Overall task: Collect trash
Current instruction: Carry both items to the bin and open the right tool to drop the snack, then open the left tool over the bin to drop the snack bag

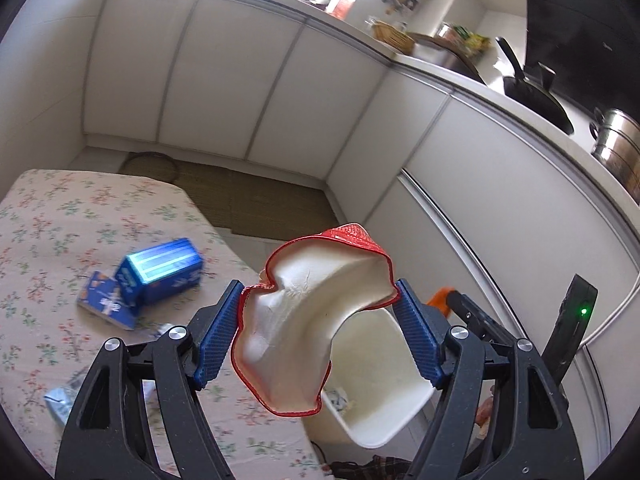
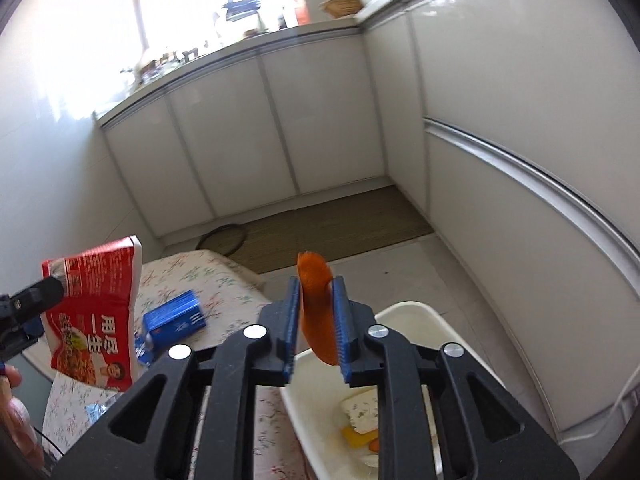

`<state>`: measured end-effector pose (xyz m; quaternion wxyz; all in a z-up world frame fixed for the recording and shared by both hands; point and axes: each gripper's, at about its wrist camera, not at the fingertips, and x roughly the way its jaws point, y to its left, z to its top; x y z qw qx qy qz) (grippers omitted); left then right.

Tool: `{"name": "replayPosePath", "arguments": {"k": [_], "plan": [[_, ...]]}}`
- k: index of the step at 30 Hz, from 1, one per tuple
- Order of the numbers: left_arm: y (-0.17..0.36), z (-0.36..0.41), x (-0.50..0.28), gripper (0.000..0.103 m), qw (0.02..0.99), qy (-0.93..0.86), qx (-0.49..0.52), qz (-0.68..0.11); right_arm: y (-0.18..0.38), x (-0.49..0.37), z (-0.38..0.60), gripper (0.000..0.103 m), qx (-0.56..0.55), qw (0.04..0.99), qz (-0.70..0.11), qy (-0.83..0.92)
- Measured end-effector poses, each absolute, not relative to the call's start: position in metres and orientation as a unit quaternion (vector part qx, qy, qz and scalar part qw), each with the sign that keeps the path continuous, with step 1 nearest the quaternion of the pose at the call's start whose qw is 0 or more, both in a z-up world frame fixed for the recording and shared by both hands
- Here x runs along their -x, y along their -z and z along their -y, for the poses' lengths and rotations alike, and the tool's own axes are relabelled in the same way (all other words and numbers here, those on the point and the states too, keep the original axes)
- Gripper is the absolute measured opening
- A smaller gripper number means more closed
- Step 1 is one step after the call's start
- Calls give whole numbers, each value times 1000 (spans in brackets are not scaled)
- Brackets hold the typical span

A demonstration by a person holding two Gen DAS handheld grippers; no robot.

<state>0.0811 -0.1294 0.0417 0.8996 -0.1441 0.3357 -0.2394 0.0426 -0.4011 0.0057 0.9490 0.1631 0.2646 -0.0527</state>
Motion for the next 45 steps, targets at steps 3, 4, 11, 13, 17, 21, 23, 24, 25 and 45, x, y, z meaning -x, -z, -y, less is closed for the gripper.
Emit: {"name": "replayPosePath", "arguments": {"k": [3,4,11,13,17,21,23,24,25,45], "plan": [[-41,158,-79,72,892,262,135,-342,-12,-31,424,56,-174,951,-238,97],[-40,166,-79,72,890,268,132,-344,-14,-26,431,60,-177,950,-231,110],[-40,221,-72,72,876,309,104,-355,-16,-9,465,85,-188,938,-207,206],[-42,236,-71,72,873,319,97,-356,-17,-6,475,89,-190,932,-204,233],[-43,263,-71,73,866,337,87,-358,-14,3,498,91,-207,915,-206,279],[-36,286,-81,75,856,345,74,-379,-11,8,516,92,-221,903,-210,301],[-31,295,-86,75,850,347,65,-390,-10,9,517,92,-223,901,-214,306],[-29,298,-87,77,849,346,61,-394,-9,9,517,93,-222,900,-215,306],[-27,300,-88,78,848,346,57,-397,-10,7,514,94,-220,900,-216,307],[-11,235,-97,96,901,183,29,-391,-10,-17,438,96,-114,931,-248,243]]}}
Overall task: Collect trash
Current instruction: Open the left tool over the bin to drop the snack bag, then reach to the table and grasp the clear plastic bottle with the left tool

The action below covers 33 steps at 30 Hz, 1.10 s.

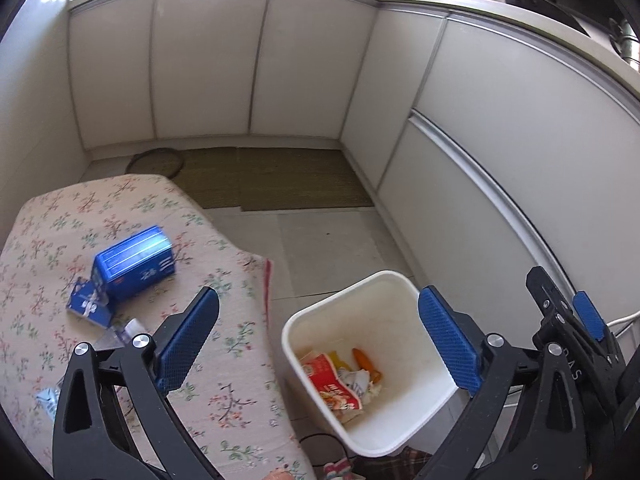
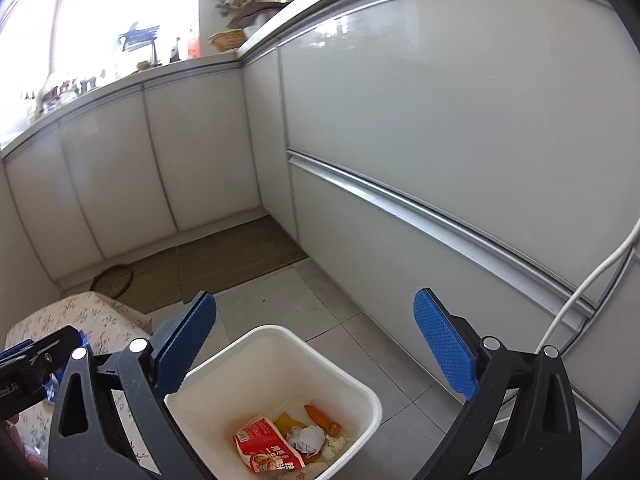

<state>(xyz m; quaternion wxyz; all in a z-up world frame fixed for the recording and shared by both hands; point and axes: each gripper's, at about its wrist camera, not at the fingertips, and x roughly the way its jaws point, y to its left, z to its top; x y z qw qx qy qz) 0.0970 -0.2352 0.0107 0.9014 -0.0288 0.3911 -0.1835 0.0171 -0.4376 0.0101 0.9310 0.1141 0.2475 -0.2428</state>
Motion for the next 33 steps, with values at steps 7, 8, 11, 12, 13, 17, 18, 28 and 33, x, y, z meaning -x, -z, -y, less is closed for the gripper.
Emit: {"name": "replayPosePath", "arguments": {"k": [7,8,11,12,13,17,18,28,33], "plan": [[-1,196,-94,96,908,132,30,-395,-7,-30,399,96,-77,940,-264,204],[0,190,-94,96,908,126,32,-398,-7,-32,394,96,-73,941,-265,200],[3,171,-93,96,909,108,38,-400,-7,-37,377,96,-59,943,-269,185],[2,167,-92,96,909,104,39,-401,-6,-39,371,96,-55,944,-271,180],[3,160,-92,96,909,96,39,-404,-6,-41,366,96,-50,944,-274,175],[6,134,-91,96,908,71,36,-412,-3,-52,337,96,-29,947,-285,144],[7,127,-92,96,907,65,33,-415,-2,-53,332,96,-26,948,-286,138],[41,40,-105,96,871,1,-14,-491,5,-69,268,96,14,951,-302,73],[63,9,-114,96,834,8,-26,-551,9,-80,245,96,24,949,-310,48]]}}
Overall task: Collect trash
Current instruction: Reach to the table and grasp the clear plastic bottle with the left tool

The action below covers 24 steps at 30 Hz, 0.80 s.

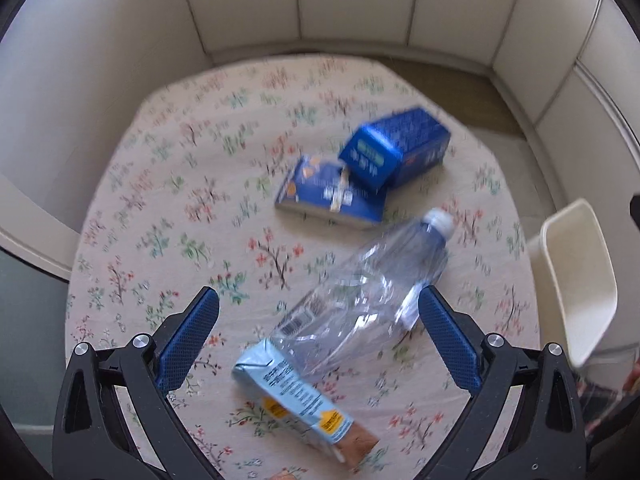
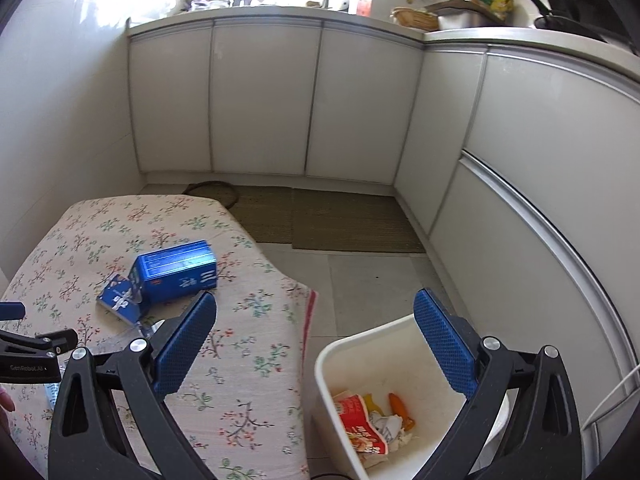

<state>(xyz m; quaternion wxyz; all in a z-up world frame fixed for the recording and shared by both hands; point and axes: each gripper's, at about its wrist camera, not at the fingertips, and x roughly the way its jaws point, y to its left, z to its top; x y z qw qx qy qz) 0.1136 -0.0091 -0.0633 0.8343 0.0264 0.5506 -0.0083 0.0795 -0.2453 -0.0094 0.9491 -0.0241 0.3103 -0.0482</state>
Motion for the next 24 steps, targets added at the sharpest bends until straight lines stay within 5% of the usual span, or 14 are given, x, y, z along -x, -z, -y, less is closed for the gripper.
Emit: {"name": "replayPosePath", "arguments": {"k": [19,20,24], "plan": [[141,89,-148,96,739,127,-222,-623,21,-103,277,96,-53,937,-339,70],[146,88,-152,94,736,121,-227,-626,22,-103,279,96,-58,936,-342,65],[146,70,-162,53,741,128,-176,-636,31,-108,274,96,-83,926,-367,10]]}}
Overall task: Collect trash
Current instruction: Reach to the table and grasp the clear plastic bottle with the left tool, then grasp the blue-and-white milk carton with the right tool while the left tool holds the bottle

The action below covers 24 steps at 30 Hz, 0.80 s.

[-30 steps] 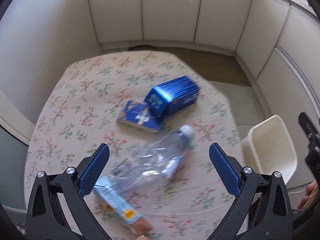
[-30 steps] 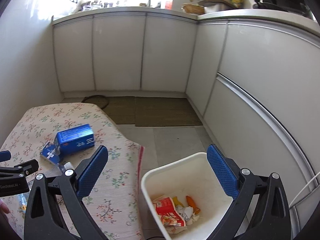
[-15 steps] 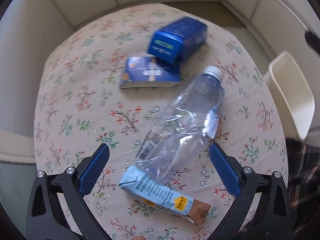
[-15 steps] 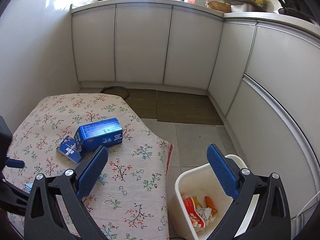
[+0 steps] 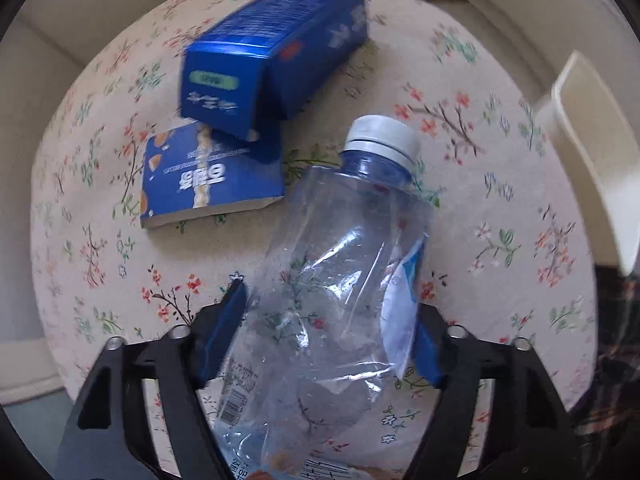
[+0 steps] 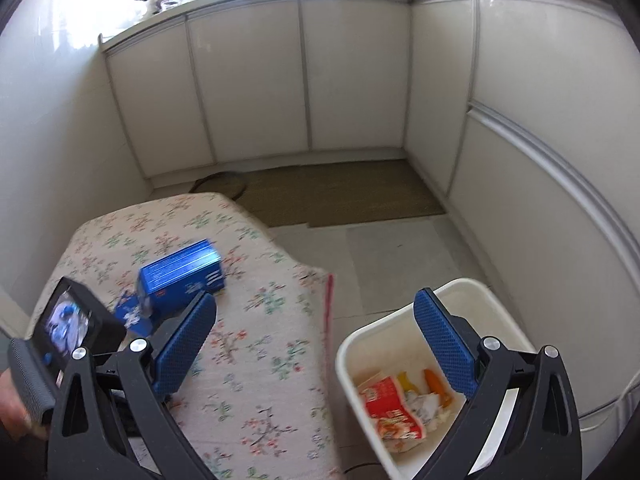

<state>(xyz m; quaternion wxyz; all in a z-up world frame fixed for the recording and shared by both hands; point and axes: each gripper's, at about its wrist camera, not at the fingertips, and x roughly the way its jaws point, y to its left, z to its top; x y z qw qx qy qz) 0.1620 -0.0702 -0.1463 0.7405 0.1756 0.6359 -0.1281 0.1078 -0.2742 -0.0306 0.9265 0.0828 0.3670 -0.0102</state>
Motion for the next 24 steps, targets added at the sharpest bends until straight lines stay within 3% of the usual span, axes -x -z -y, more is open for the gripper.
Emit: {"name": "replayPosePath", "arguments": {"k": [2,13,19,24], "plan": [[139,49,-166,26,755,110,-142,-630,37,-114,265,96,-95,917,-387,-28],[80,-104,-142,21,836,38,95,-540,67,-116,145,96,-8,862,-450,-234],[48,-169,-109,21,863,5,165,-478,76,-85,56,96,83,794,-462,-386],[44,-194,-96,21,858,-1,220,-463,112,-76,16,96,161,761,-498,-384]]}}
